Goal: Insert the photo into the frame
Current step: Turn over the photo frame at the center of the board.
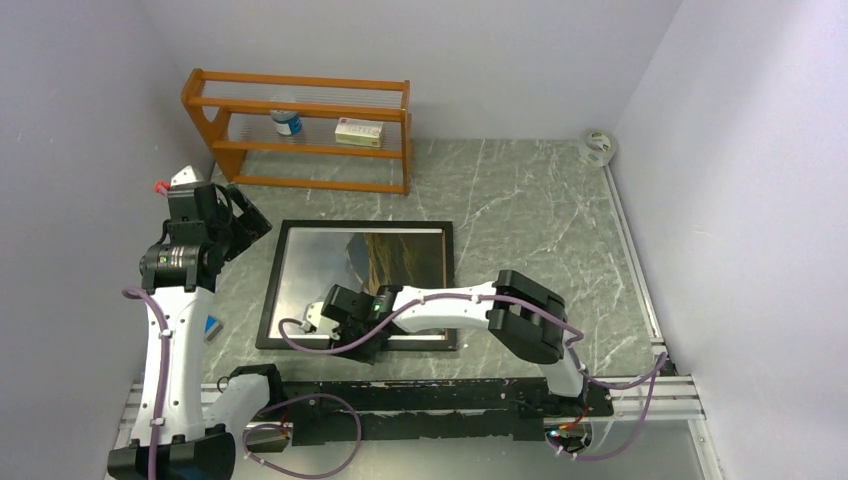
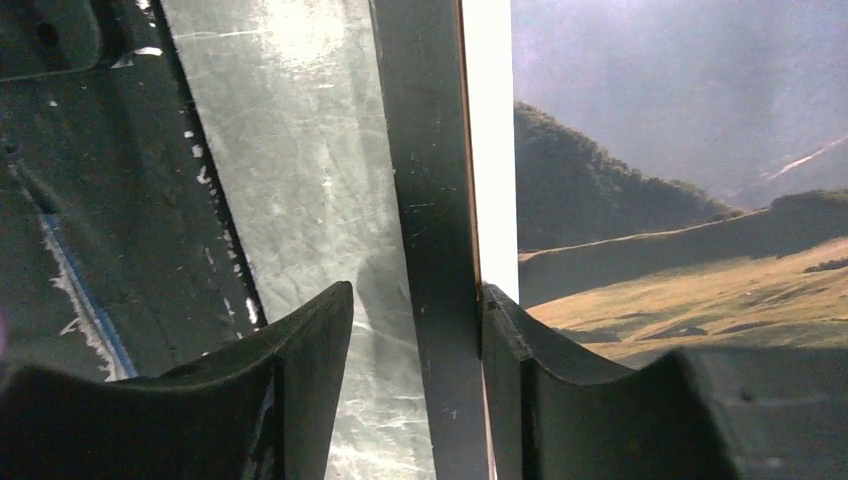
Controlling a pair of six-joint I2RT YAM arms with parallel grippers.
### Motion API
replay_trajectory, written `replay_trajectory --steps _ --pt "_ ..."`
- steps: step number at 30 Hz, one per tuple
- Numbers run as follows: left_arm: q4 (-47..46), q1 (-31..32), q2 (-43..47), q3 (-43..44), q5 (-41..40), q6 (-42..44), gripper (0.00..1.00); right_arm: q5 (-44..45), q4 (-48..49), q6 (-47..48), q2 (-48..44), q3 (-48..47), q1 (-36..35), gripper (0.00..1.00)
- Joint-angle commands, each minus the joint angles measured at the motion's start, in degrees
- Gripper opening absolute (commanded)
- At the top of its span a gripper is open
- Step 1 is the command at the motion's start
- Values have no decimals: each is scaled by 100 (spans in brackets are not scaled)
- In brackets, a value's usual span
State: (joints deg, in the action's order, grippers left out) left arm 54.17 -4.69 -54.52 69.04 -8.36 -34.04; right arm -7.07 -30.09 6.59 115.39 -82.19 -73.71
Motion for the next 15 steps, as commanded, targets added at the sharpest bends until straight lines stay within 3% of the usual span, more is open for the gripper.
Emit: replay_trajectory --steps 1,7,15 --pt "-8 0 113 23 205 17 94 665 412 30 12 111 -105 50" --pt "56 0 65 196 221 6 94 1095 479 57 -126 44 -152 24" --pt "534 -4 134 316 -51 -371 94 423 163 -29 -786 -571 -30 14"
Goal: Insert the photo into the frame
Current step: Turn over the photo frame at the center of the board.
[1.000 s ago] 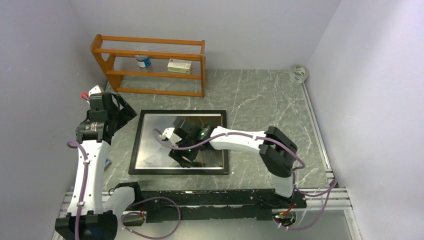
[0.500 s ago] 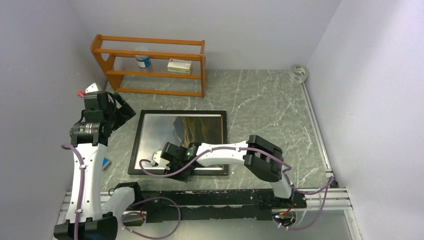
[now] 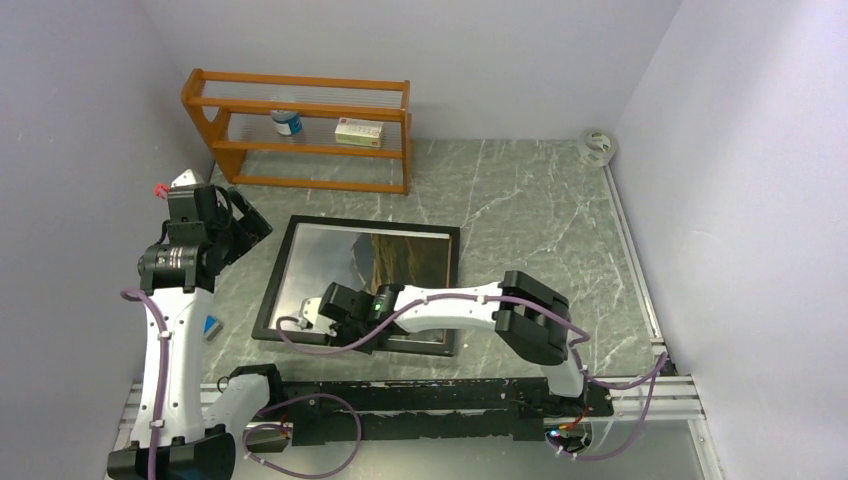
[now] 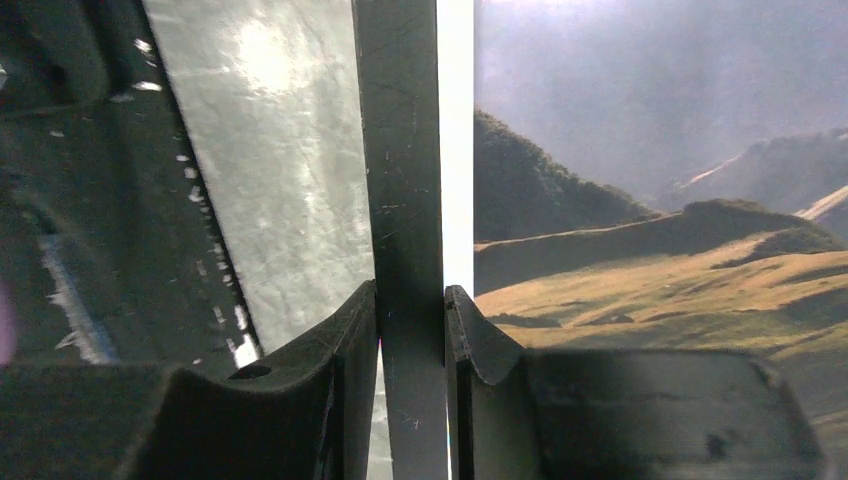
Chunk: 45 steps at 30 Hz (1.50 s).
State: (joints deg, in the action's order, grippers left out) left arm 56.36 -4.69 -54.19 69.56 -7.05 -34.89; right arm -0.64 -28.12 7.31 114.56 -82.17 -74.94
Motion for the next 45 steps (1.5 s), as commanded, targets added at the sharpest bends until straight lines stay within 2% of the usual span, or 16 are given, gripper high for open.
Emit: replay_trajectory --steps 1,8,16,23,29,31,34,37,39,40,41,43,45 --pt "420 -9 111 271 -254 -366 94 -325 -70 -147 -742 -647 172 14" --pt "1080 -9 308 130 -393 -811 94 -822 5 -392 -960 -800 591 13" --pt "1187 -6 952 -732 466 -1422 94 -1392 153 -581 -1090 -925 1125 13" --pt "-751 -2 1480 -2095 1924 -1561 94 -1719 90 -625 -1235 -1090 1305 13" --pt "-1784 -3 1357 -3006 2447 -1870 94 -1974 122 -722 -1337 -1210 1463 13" --pt "-2623 -1 1399 -3363 2638 -1926 93 -2079 138 -903 -1357 -1236 1498 13" --pt "-3470 -6 1376 -3624 2731 -1959 85 -2160 68 -977 -1311 -1325 1501 13" --pt "-3788 -6 1306 -3614 2965 -2009 60 -2133 6 -1018 -1289 -1354 1508 14" --pt "-3810 1 1325 -3631 3023 -2118 37 -1969 -77 -1037 -1257 -1387 1506 15" --pt "-3763 1 1350 -3645 3006 -2195 21 -1850 -107 -1053 -1267 -1383 1503 16" --pt "-3719 -5 1376 -3657 2989 -2276 11 -1741 -130 -1060 -1271 -1373 1489 18" --pt "-3518 -2 1410 -3602 2890 -2475 3 -1344 -226 -1089 -1265 -1420 1449 25" --pt "-3167 -6 1392 -3421 2724 -2651 3 -873 -331 -1055 -1270 -1481 1371 36"
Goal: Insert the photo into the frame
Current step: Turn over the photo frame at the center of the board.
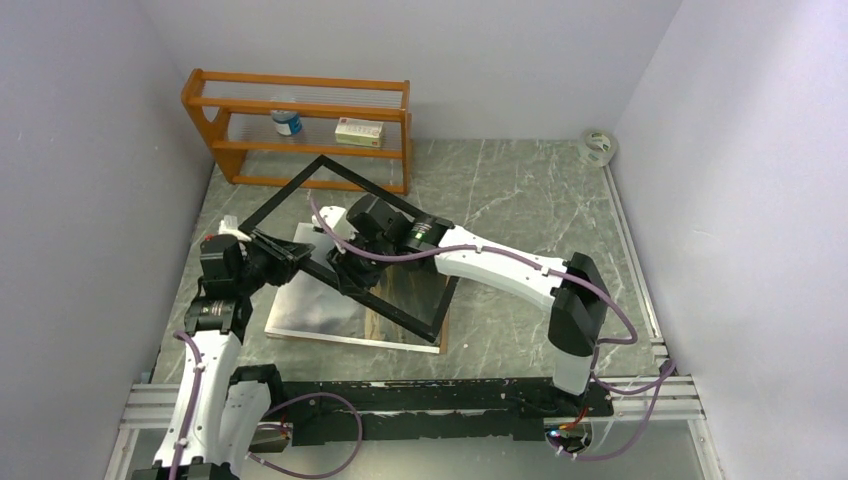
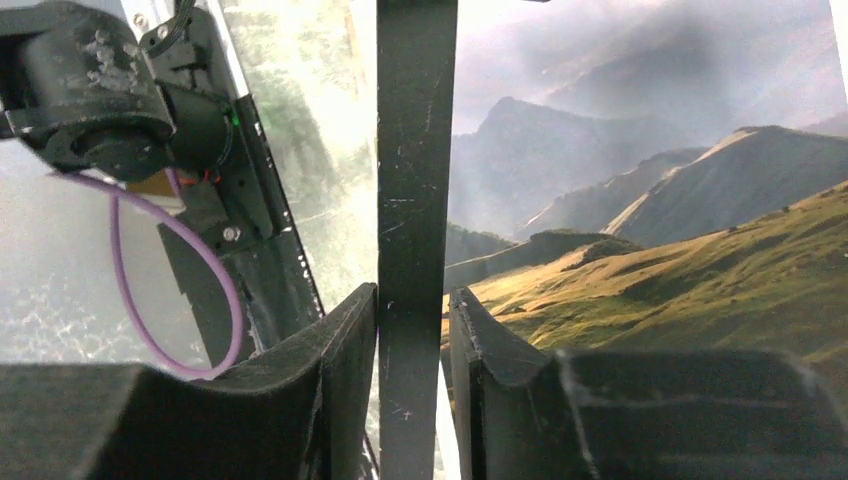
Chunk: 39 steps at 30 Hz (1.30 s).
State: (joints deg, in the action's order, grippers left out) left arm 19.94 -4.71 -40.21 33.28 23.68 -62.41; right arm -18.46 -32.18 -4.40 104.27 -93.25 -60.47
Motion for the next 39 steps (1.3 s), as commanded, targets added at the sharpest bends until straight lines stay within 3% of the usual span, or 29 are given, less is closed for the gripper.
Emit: replay_trajectory --steps 1,3,6,13,17,23,25,28,31,34,36,39 --pt "806 -4 -50 349 -426 8 3 1188 69 136 -259 -366 -146 44" --pt "1367 -8 -168 733 -581 -126 2 1771 115 185 -334 -310 -303 59" --pt "2313 -4 -496 1372 -811 -271 2 2628 92 289 -360 -342 -560 70" --pt "3368 -3 -989 2287 -936 -597 3 4336 26 786 -289 -469 -1021 70" --pt "3617 -4 -1062 2436 -942 -725 2 5044 153 1432 -207 -502 -1228 59" --pt "3930 -4 -1201 2713 -972 -754 3 5752 392 2291 -260 -420 -1435 34" --pt "3938 -4 -1231 2772 -927 -755 5 5873 473 2523 -295 -386 -1494 19" --pt "3921 -9 -1256 2859 -903 -724 23 5891 530 2733 -409 -363 -1524 7" --pt "3878 -4 -1248 2986 -950 -608 59 5924 605 2949 -561 -314 -1529 1" --pt "3809 -6 -1235 3292 -1081 -387 82 5856 677 3106 -794 -318 -1521 0" --pt "3639 -6 -1207 3499 -1092 -215 93 5804 733 3222 -961 -351 -1500 0" --pt "3326 -8 -1181 3773 -1057 74 94 5557 585 3163 -1167 -597 -1379 0"
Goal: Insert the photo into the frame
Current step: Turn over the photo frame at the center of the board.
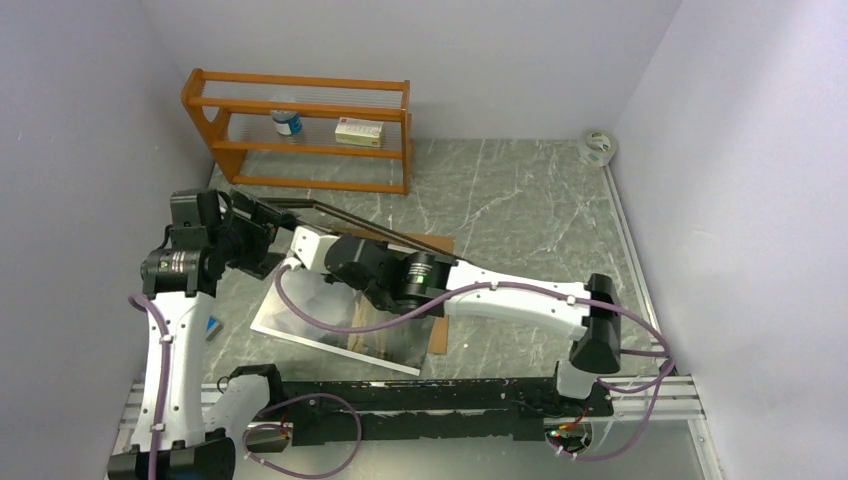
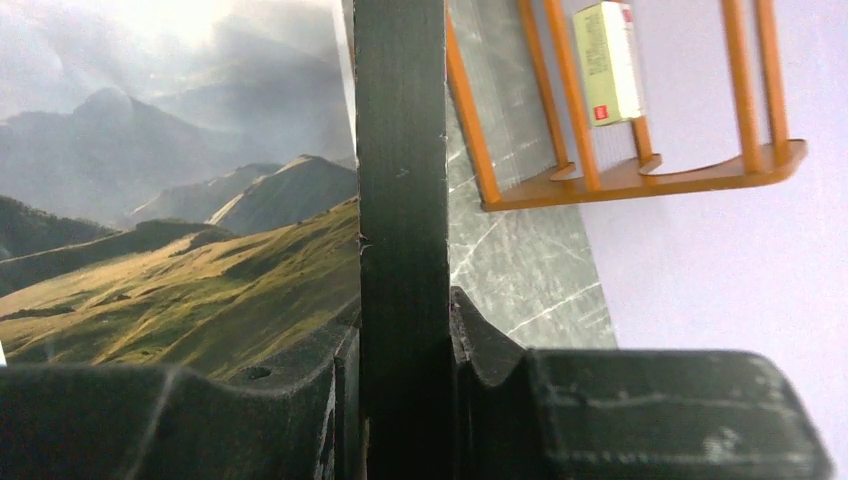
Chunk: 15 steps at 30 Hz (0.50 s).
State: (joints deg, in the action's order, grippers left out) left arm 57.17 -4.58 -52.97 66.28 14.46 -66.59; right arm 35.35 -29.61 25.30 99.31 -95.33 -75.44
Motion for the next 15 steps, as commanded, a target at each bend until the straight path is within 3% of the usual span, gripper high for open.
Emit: replay_trajectory --steps 1,7,15 --pt "-516 -17 86 545 -113 608 94 57 270 124 -748 -450 196 0" --pt "-1109 -17 122 849 38 1258 94 -477 58 -327 -1428 -581 830 0" --pt "-2274 -16 401 785 102 2022 94 -1935 -433 -1136 -2529 -303 2167 0"
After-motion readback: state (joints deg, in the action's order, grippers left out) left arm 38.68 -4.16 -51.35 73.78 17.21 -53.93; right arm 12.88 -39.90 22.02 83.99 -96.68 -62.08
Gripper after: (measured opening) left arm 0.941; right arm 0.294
